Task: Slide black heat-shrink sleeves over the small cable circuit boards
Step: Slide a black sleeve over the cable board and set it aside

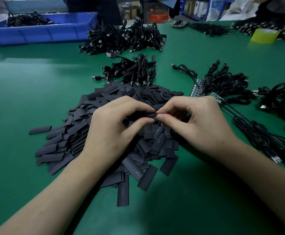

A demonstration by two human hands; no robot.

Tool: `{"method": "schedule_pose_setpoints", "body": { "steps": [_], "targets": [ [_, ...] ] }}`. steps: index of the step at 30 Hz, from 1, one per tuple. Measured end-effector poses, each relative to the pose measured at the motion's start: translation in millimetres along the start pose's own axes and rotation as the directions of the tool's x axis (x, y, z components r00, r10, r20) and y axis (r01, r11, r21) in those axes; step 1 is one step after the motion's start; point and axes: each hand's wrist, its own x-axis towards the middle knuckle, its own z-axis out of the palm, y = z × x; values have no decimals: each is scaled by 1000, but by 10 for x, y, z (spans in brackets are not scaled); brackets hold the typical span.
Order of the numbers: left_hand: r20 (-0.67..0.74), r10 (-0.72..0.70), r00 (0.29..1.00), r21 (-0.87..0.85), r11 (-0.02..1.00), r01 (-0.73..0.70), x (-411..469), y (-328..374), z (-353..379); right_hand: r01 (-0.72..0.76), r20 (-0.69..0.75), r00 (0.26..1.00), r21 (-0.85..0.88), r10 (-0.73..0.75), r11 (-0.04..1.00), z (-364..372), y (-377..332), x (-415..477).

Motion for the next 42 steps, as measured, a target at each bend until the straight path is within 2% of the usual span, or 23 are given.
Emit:
{"method": "schedule_pose_setpoints", "body": {
  "steps": [4, 6, 12, 21, 30, 33, 37, 40, 42],
  "targets": [
    [-143, -229, 963, -116, 970, 213, 6, -21, -32, -124, -64, 989, 150, 135, 981, -21, 24, 20],
    [-168, -278, 946, -152, 955, 253, 4, -17, -29, -157, -73, 982, 181, 172, 971, -22, 21, 23],
    [-170, -256, 952, -69, 966, 247, -12, 31, 13, -187, -68, 977, 194, 204, 963, 29, -7, 13],
    [-193, -253, 948, -43, 967, 249, -10, 54, 27, -222, -94, 964, 244, 251, 944, 94, -11, -5],
    [-113, -290, 951, -58, 957, 285, 7, 39, 37, -253, -121, 952, 208, 282, 945, 71, -22, 7],
    [-62, -268, 961, -7, 963, 268, 2, 20, 40, -322, -123, 920, 302, 372, 897, -41, -33, 28],
    [-34, -257, 966, 6, 966, 257, -12, 25, 32, -419, -161, 812, 508, 561, 752, -268, -69, 293],
    [-12, -256, 967, 1, 967, 256, -9, 25, 34, -517, -46, 748, 587, 663, 623, -333, -44, 796],
    [-1, -259, 966, -2, 966, 259, -12, 20, 35, -570, 20, 735, 561, 678, 601, -291, 17, 1184]
  ]
}}
